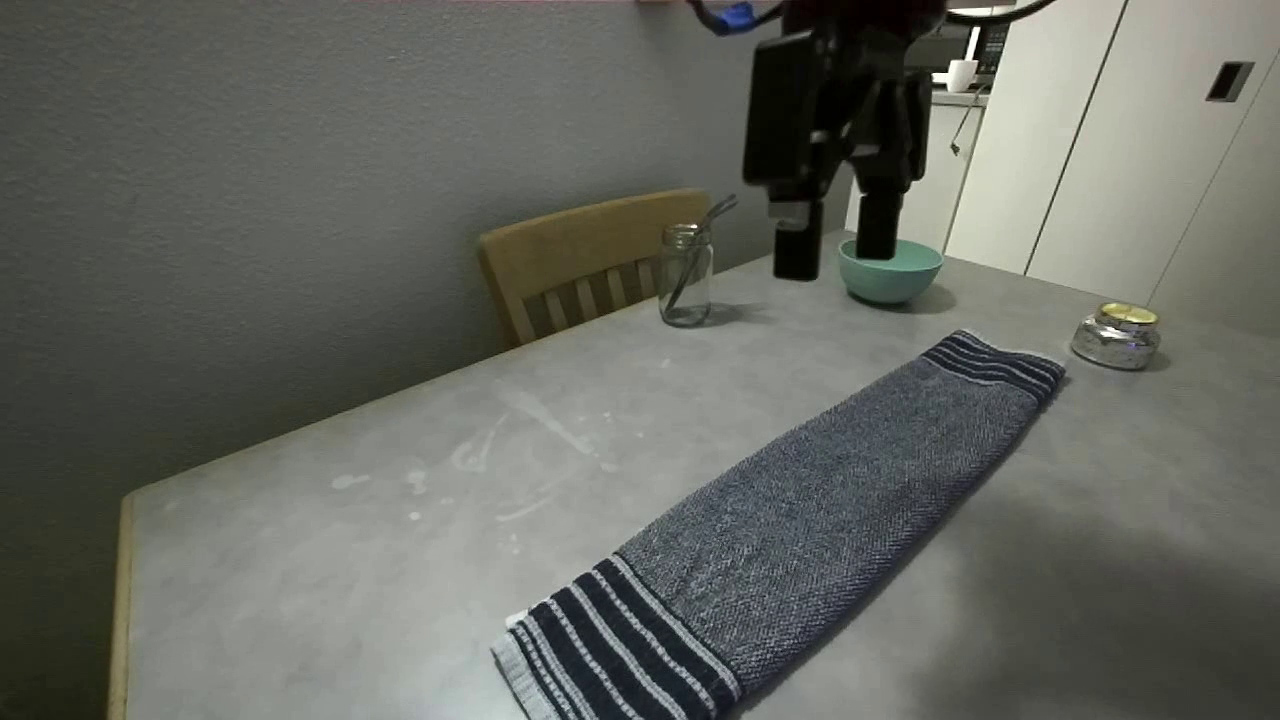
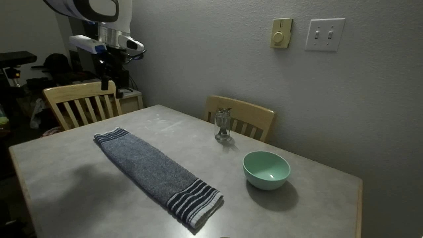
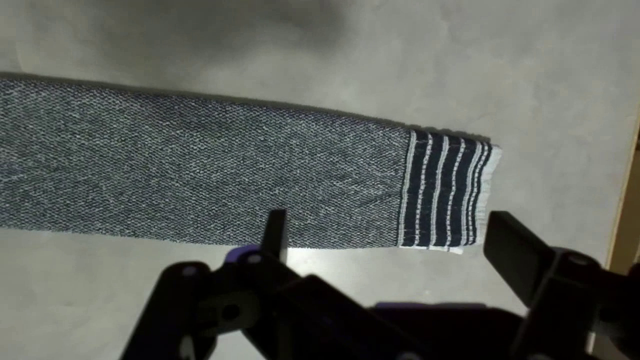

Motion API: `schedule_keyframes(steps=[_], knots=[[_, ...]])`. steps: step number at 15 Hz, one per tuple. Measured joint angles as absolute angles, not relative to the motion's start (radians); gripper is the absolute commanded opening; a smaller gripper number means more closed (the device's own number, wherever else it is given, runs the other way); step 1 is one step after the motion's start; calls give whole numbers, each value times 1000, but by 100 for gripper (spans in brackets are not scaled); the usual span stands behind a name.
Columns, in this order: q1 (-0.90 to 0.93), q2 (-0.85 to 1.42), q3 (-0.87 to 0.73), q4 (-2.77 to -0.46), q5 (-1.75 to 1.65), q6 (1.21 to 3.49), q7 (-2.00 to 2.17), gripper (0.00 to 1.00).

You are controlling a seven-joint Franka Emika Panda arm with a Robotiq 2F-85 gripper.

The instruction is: Fold up the grey towel on the table.

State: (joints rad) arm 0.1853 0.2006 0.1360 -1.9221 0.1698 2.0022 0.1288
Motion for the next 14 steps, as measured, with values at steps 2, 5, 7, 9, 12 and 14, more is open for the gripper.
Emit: schedule_keyframes(steps=[2,5,7,9,12,14], knots=[[214,275,143,-1848,131,1994,232,100],[263,426,144,-1697,80,1933,325,100],[286,524,144,-1596,68,1876,337,100],[293,574,144,-1544,65,1862,338,100],[292,583,141,-1522,65,1845,338,100],[292,583,141,-1518,65,1842,338,100]])
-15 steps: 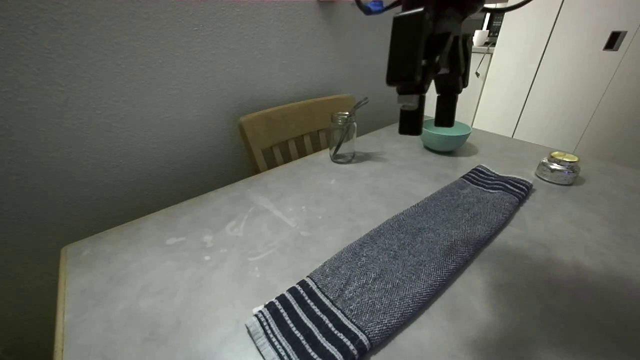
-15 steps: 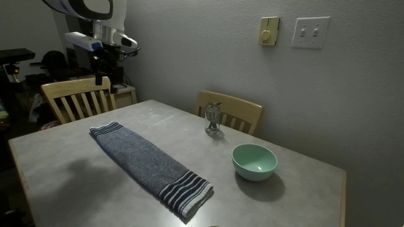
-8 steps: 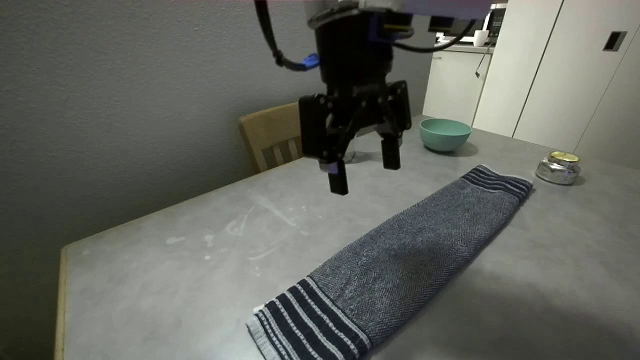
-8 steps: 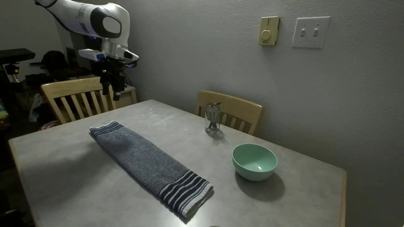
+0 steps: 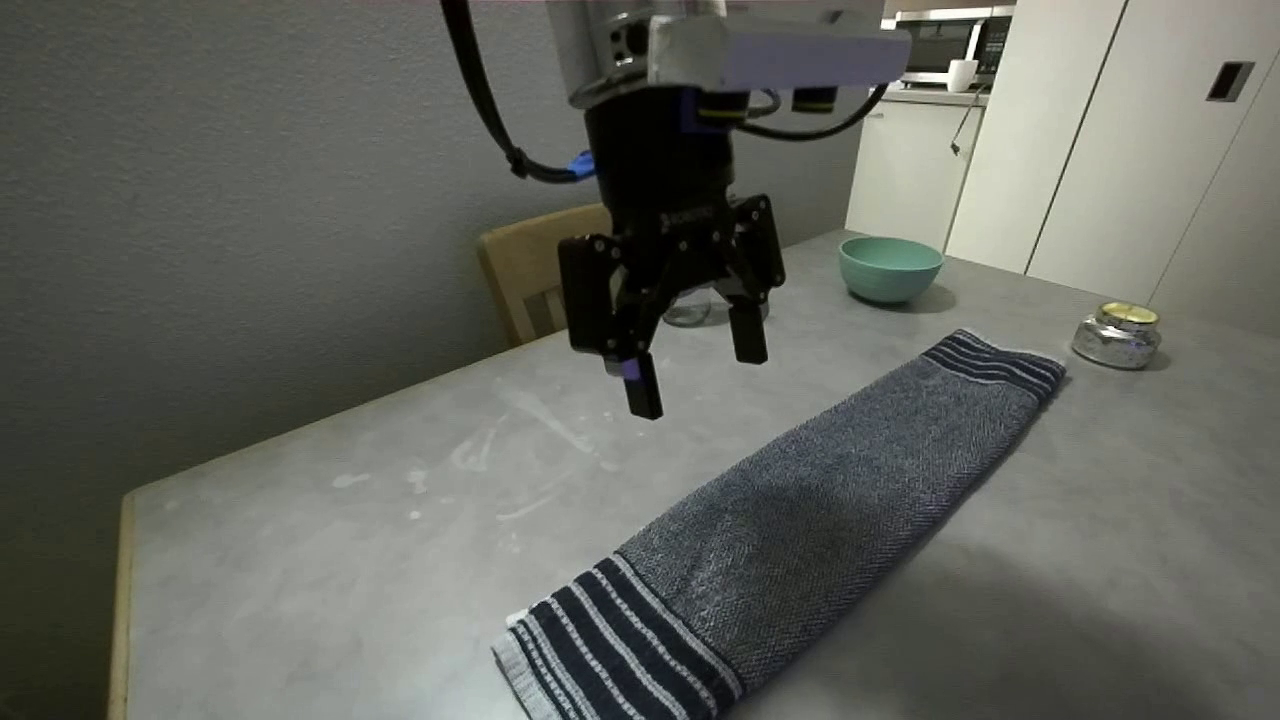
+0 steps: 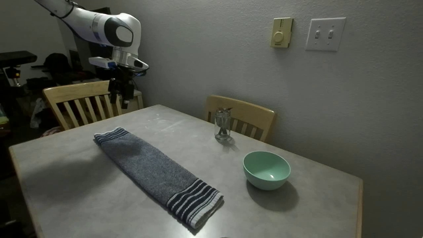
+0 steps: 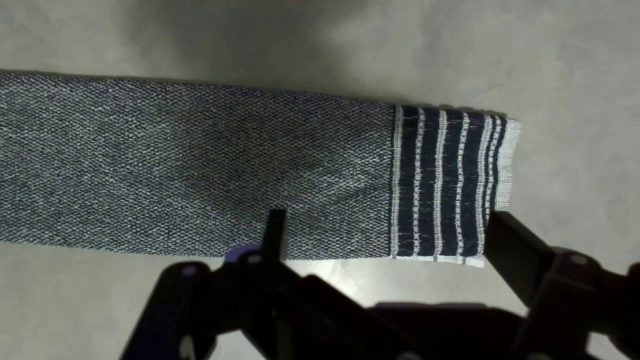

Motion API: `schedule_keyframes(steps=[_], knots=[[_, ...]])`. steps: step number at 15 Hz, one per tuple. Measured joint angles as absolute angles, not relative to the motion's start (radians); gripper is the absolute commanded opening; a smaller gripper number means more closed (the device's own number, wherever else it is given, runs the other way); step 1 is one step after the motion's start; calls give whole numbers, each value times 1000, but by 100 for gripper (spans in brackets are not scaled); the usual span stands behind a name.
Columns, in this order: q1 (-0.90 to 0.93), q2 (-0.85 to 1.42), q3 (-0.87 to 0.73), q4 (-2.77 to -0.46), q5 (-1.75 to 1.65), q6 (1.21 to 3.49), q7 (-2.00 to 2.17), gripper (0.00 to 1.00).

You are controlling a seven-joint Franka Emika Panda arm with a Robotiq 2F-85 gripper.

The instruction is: Fold up the grey towel on the table.

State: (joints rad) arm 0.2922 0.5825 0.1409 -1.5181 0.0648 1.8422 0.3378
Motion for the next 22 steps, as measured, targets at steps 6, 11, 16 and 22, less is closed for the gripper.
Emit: schedule_keyframes(steps=[6,11,16,22], knots=[[318,592,136,-1504,42,1841,373,100],[407,695,118,-1375,-51,1797,489,100],[482,879,103,-1163,-90,1737,508,100],[500,931,91,-1092,-93,1721,514,100]])
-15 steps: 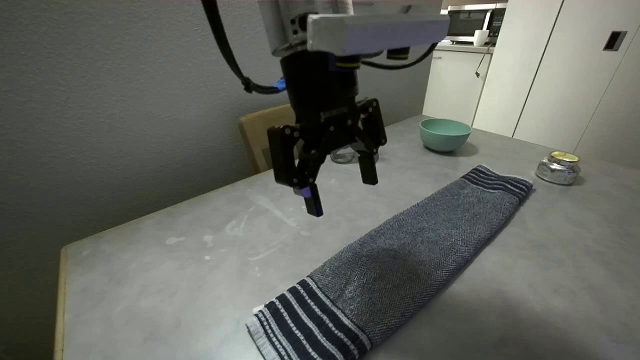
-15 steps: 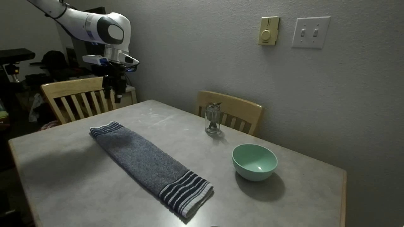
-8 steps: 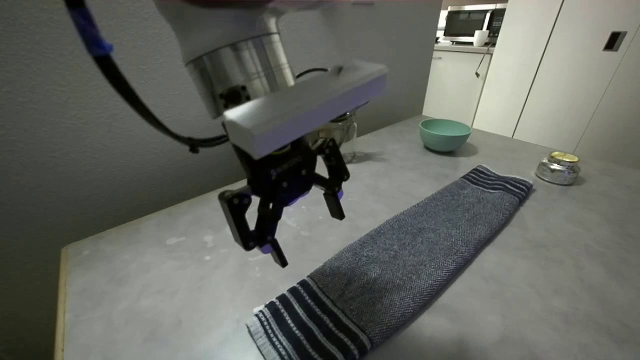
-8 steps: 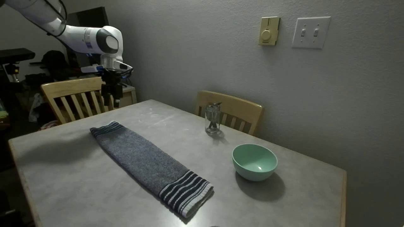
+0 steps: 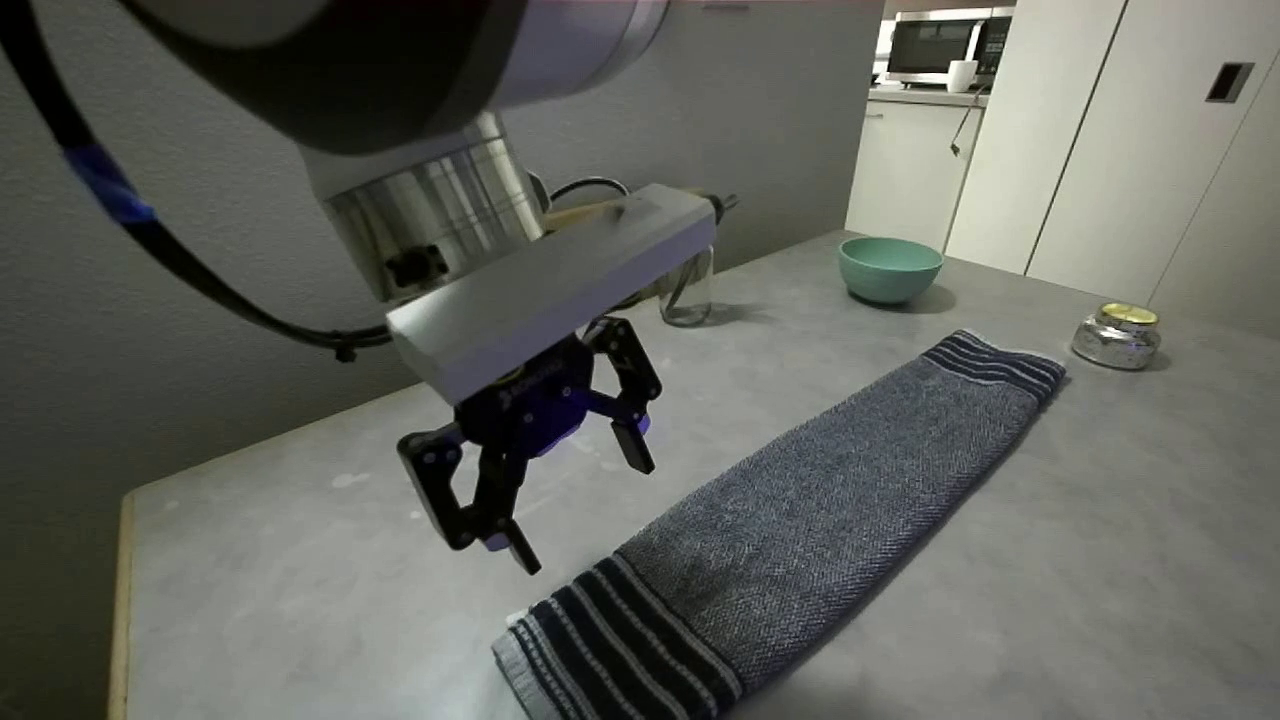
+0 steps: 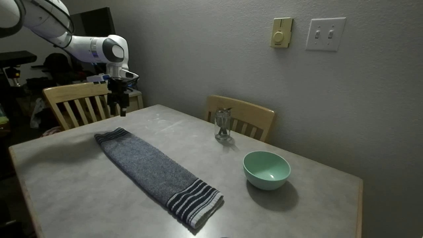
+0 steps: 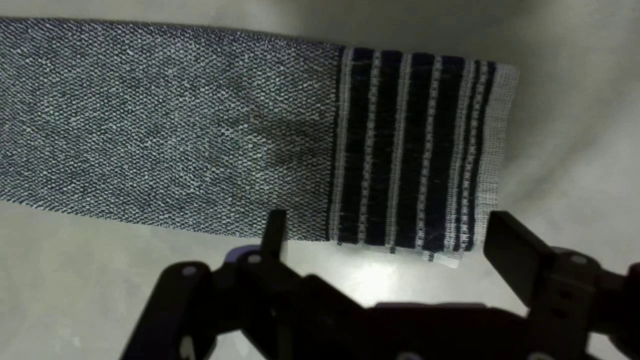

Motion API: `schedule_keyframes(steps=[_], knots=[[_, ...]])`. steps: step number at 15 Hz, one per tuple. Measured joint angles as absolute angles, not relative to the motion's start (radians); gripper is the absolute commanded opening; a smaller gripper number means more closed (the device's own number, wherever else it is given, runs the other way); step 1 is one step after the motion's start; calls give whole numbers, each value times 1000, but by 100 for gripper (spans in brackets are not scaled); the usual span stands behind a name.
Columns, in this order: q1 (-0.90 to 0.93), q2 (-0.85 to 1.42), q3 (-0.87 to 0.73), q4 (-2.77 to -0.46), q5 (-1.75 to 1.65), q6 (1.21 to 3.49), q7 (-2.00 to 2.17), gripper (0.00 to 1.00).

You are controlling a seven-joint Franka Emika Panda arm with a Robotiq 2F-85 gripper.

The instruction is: Fold up the grey towel on the table.

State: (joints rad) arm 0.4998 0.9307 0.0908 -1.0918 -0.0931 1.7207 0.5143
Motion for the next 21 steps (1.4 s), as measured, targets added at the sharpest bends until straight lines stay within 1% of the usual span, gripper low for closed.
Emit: schedule_keyframes(steps=[4,7,15,21], knots=[[513,965,92,-1076,-90,1720,530,100],[533,1021,92,-1024,-89,1693,535,100],[599,1187,90,-788,-90,1492,544,100],[610,1202,84,-755,-90,1463,544,100]])
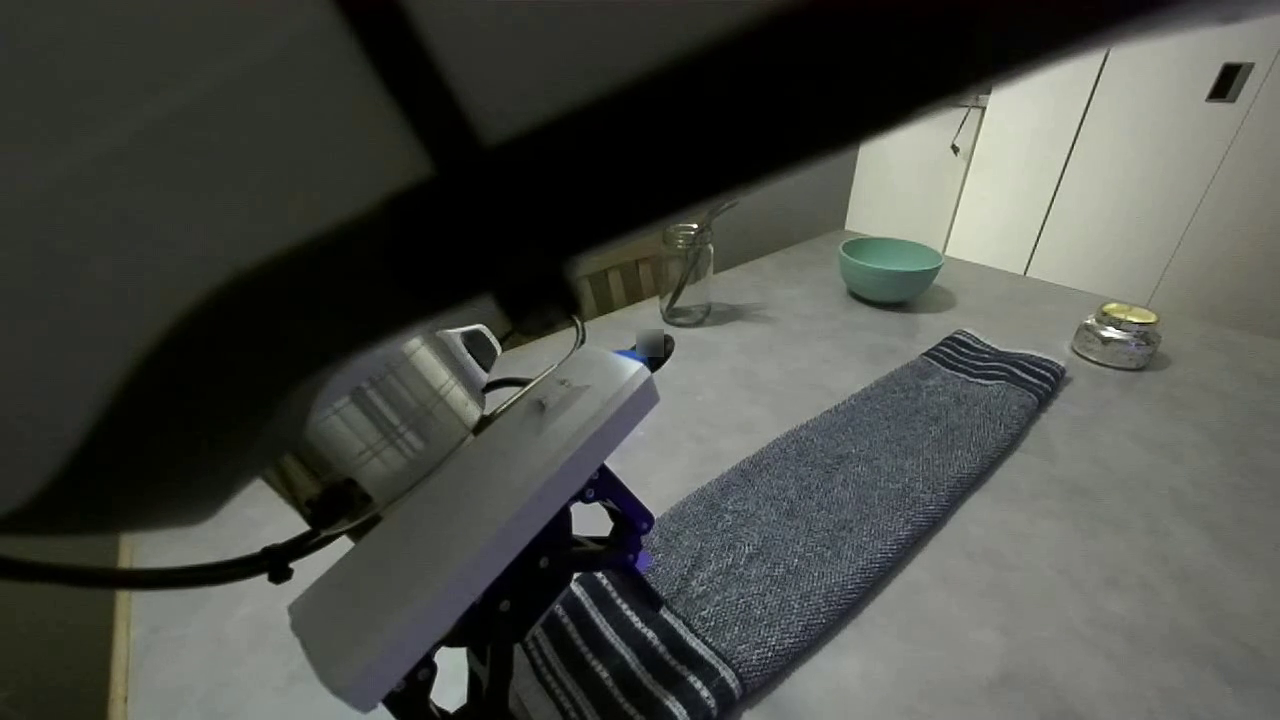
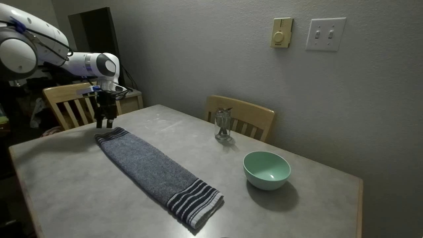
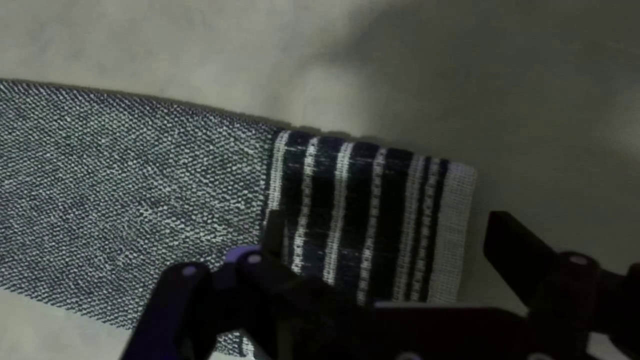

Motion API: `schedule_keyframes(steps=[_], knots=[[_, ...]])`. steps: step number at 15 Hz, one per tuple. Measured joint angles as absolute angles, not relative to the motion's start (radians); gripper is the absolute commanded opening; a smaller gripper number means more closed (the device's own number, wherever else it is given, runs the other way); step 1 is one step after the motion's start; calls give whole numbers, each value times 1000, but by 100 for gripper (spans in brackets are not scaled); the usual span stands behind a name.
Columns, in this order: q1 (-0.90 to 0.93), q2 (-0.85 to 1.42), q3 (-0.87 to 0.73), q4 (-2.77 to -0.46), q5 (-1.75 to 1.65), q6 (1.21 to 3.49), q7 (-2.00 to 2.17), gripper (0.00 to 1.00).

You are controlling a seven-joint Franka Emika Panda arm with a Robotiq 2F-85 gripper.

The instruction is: Fold up the grey towel on the table.

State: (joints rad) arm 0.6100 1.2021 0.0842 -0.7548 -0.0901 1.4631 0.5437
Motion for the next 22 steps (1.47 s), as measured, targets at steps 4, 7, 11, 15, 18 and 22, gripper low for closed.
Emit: schedule_keyframes(steps=[4,7,11,15,18,22], knots=[[611,1219,85,-755,-90,1460,544,100],[612,1232,85,-755,-90,1451,544,100],[612,1246,85,-754,-91,1451,545,100],[617,1246,80,-754,-94,1525,595,100],[625,1246,72,-755,-95,1592,641,100],[634,1246,53,-758,-100,1608,695,100]])
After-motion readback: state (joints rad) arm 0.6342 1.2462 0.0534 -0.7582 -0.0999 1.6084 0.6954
